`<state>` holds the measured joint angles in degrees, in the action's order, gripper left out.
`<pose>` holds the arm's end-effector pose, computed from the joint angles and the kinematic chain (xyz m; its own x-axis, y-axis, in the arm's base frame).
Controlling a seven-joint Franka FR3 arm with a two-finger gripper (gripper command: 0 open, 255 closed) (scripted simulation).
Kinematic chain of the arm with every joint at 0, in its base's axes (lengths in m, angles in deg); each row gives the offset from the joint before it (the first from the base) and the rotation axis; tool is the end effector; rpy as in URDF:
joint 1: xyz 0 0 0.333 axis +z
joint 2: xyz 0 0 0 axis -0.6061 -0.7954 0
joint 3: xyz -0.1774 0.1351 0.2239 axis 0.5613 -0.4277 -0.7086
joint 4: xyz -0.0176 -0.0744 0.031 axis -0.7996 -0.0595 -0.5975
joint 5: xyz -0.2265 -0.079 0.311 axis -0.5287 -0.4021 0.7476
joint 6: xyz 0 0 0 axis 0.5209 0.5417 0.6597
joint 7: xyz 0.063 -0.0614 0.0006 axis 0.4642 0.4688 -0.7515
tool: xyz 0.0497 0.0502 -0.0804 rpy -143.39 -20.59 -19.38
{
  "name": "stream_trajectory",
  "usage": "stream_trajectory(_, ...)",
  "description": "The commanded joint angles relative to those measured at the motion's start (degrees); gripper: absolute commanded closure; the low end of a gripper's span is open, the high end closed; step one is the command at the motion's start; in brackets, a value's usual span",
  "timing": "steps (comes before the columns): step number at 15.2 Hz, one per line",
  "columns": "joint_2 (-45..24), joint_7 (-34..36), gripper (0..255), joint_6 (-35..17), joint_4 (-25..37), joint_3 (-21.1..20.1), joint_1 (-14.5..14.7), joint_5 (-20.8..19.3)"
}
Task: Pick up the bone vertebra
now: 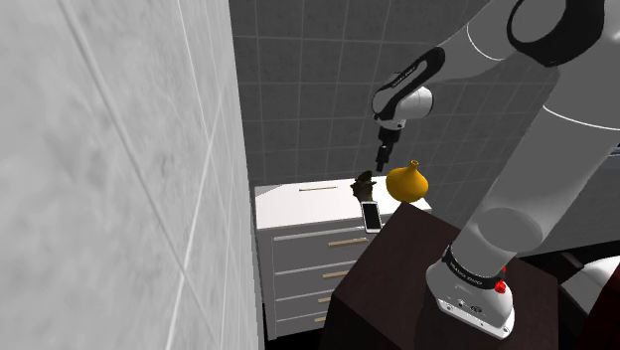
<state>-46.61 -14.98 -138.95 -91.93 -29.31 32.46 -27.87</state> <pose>0.3844 -0.2528 0.2726 0.9817 0.1722 -0.0817 0.1600 -0.9775 -0.1376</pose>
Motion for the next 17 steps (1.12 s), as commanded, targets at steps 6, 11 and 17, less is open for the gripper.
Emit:
stream_trajectory(6,-18.8,-14.2,0,-5.0,10.7,-2.5,-5.1,12.3)
stream_trajectory(11,-22.1,-15.9,0,-7.3,11.4,-4.2,-6.4,14.6)
stream_trajectory(17,-24.7,-17.2,255,-9.2,11.8,-5.5,-7.4,16.4)
